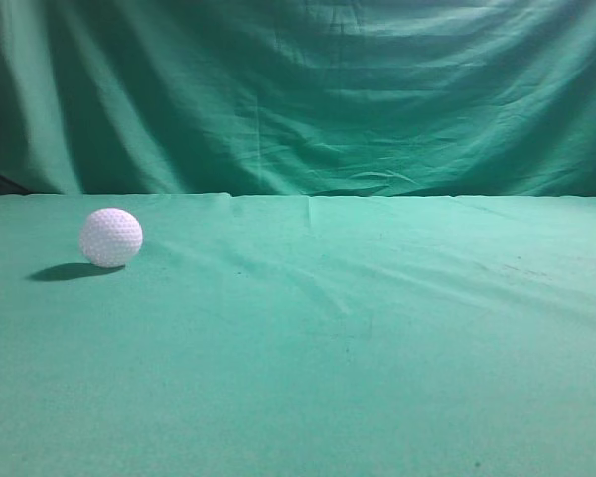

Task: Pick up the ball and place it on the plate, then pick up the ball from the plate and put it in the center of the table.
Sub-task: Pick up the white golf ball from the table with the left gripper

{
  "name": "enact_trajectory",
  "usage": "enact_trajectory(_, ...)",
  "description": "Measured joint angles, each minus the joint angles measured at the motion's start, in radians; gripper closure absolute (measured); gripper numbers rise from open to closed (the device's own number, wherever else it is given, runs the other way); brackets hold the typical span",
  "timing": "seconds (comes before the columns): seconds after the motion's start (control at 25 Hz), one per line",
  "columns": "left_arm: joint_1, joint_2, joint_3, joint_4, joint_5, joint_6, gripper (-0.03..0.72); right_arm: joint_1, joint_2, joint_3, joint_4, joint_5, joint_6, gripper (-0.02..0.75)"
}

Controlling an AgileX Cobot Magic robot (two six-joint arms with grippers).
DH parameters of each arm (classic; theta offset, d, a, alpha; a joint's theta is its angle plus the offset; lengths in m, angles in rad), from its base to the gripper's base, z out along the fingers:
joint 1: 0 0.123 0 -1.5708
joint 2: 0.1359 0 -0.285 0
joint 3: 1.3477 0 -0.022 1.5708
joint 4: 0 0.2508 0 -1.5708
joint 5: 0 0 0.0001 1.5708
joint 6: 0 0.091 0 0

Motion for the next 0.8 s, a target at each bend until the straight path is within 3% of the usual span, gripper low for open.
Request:
enact_trajectory(0.44, 0.0, 0.0, 0.0, -0.003, -0.018, 0.0, 0.688, 0.0, 0.0, 0.0, 0.0, 0.0, 0.0, 0.738)
enact_trajectory(0.64, 0.0, 0.0, 0.0, -0.188, -0.315, -0.026, 0.688, 0.0, 0.0, 0.0, 0.0, 0.0, 0.0, 0.738)
enact_trajectory(0.8, 0.0, 0.0, 0.0, -0.216, -0.458, -0.03, 0.688, 0.0, 0.0, 0.0, 0.0, 0.0, 0.0, 0.738)
